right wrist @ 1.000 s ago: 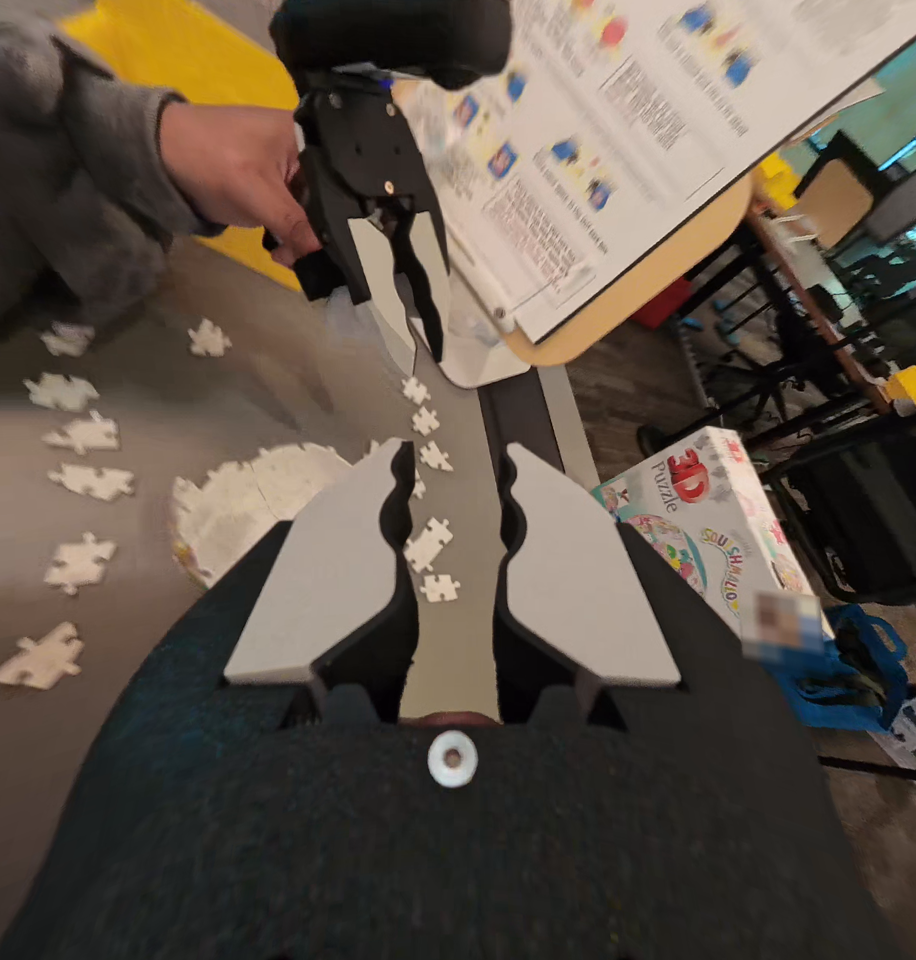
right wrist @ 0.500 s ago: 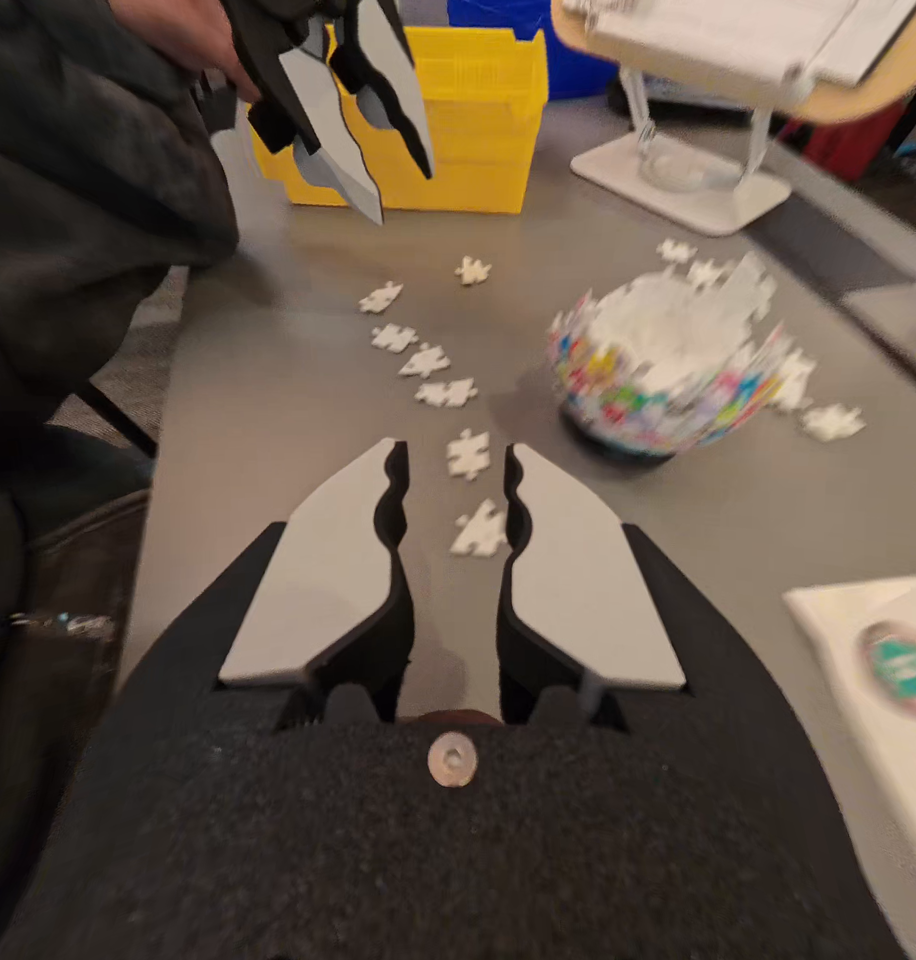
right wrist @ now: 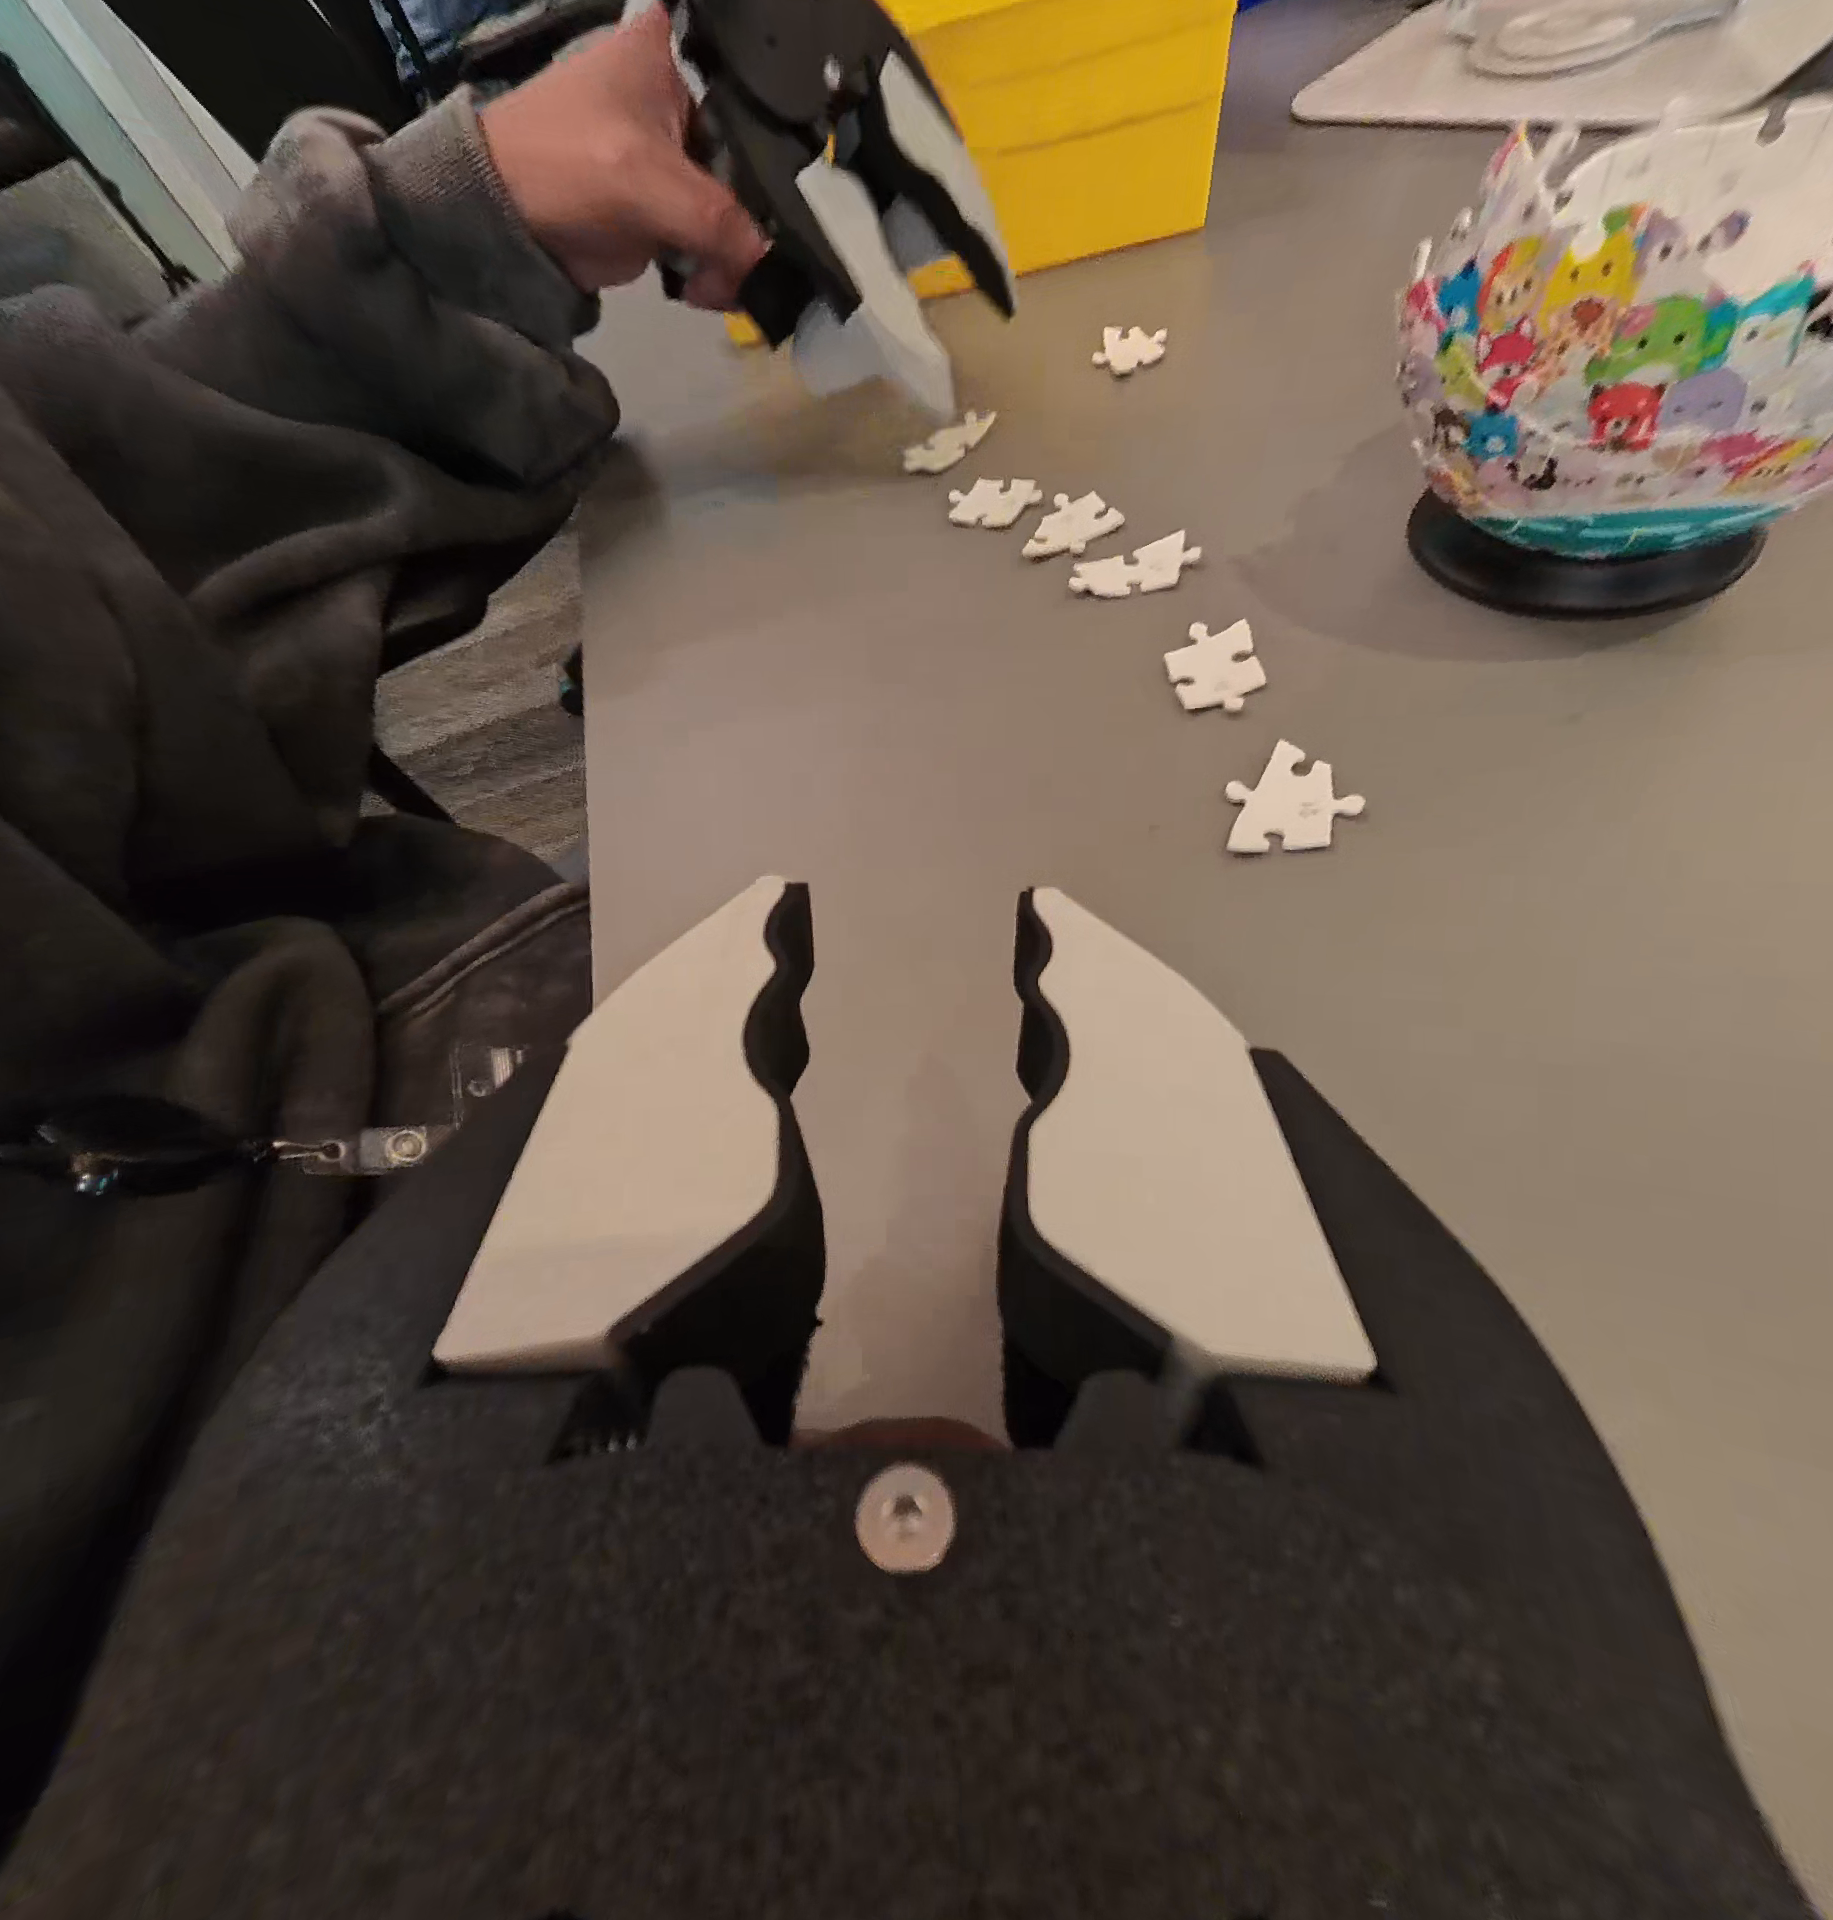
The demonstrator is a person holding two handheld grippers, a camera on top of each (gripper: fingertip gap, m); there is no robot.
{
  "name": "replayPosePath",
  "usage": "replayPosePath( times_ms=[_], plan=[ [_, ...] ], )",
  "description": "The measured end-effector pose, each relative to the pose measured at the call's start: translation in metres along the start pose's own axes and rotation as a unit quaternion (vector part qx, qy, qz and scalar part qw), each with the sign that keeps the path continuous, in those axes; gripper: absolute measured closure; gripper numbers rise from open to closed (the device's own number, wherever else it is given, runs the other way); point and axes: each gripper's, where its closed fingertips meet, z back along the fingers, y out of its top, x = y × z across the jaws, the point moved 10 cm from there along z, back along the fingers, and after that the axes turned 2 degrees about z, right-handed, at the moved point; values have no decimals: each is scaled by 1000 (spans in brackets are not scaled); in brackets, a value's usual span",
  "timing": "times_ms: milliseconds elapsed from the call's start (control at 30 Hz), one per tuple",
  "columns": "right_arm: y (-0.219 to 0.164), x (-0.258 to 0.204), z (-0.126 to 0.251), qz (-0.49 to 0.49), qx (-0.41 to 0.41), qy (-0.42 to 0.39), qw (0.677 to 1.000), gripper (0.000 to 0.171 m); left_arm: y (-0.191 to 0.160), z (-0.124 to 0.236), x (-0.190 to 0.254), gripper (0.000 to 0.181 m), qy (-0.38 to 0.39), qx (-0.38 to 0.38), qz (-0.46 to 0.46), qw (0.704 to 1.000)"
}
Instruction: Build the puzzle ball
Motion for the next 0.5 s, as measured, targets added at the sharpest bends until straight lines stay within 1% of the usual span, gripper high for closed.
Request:
replayPosePath(
  times_ms=[133,233,433,500],
  plan=[
    [-1,4,4,-6,3,3,1000,134,12,-2,-28,109,-17,20,65,998],
    [-2,7,7,-13,6,1,1000,134,20,-6,-45,112,-3,55,93,994],
    [-4,9,8,-10,5,5,1000,134,24,-38,-58,105,2,16,87,996],
    [-2,8,8,-1,0,2,1000,135,24,-47,-58,108,-13,11,88,996]
  ],
)
